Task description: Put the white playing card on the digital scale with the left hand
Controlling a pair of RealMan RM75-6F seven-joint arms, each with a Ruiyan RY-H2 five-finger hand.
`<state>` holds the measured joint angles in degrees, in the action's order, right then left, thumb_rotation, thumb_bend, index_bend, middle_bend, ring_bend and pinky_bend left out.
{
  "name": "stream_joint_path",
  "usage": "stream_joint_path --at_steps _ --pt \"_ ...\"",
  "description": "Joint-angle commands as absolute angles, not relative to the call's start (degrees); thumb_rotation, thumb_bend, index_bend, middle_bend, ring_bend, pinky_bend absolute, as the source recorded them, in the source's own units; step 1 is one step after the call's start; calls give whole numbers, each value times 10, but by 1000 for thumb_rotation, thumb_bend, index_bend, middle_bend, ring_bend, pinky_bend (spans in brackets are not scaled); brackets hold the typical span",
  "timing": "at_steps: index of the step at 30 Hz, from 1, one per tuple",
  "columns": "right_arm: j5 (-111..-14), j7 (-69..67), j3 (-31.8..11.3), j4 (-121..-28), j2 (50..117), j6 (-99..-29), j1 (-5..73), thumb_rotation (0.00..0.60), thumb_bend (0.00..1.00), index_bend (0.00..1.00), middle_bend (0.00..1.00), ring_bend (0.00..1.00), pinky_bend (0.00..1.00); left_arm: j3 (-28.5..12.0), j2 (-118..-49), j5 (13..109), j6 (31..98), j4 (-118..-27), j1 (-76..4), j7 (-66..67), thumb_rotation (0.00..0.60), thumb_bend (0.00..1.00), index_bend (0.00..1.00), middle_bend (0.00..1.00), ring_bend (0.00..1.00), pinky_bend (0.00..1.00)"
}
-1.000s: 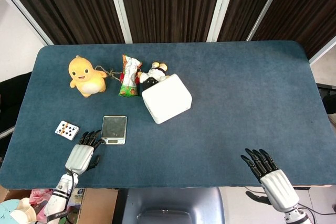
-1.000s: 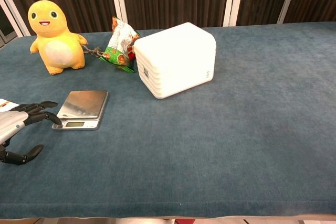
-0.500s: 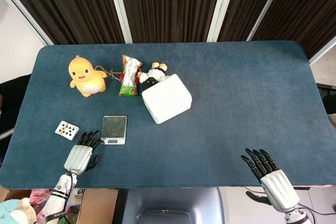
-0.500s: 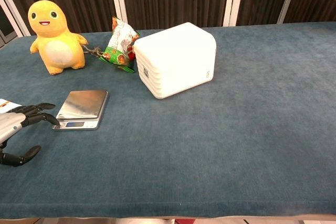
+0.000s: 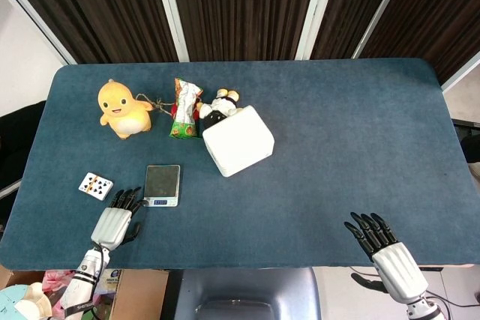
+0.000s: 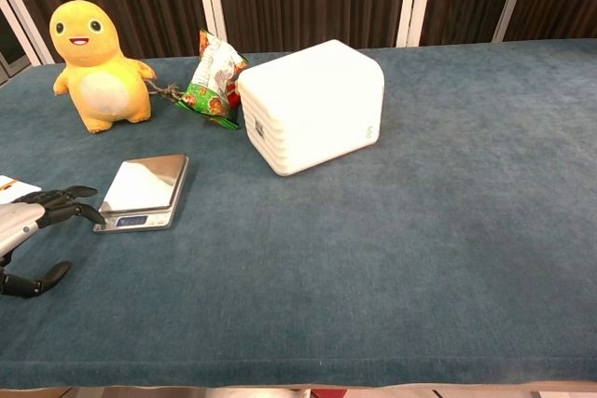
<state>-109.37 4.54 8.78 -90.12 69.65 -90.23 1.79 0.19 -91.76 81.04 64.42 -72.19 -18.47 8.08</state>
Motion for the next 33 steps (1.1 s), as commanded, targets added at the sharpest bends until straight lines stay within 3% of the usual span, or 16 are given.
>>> stream_joint_path --at_steps 1,11,19,26,33 --pt "-1094 47 88 -901 697 -901 18 600 161 0 0 0 0 2 -917 811 644 -723 -185 79 600 488 268 0 0 0" --pt "-1096 44 89 -901 696 -904 17 600 161 0 0 0 0 -13 -913 833 683 -721 -189 41 600 487 165 0 0 0" --pt "-1095 42 88 -901 695 -905 17 600 161 0 0 0 0 -35 -884 819 692 -719 -195 50 600 442 159 0 0 0" --pt "-1098 46 90 -903 696 -902 17 600 161 0 0 0 0 -68 -881 739 650 -683 -202 89 600 384 121 0 0 0" --pt "-1098 39 91 -904 693 -902 19 600 161 0 0 0 0 -65 -891 710 601 -628 -215 103 600 378 112 0 0 0"
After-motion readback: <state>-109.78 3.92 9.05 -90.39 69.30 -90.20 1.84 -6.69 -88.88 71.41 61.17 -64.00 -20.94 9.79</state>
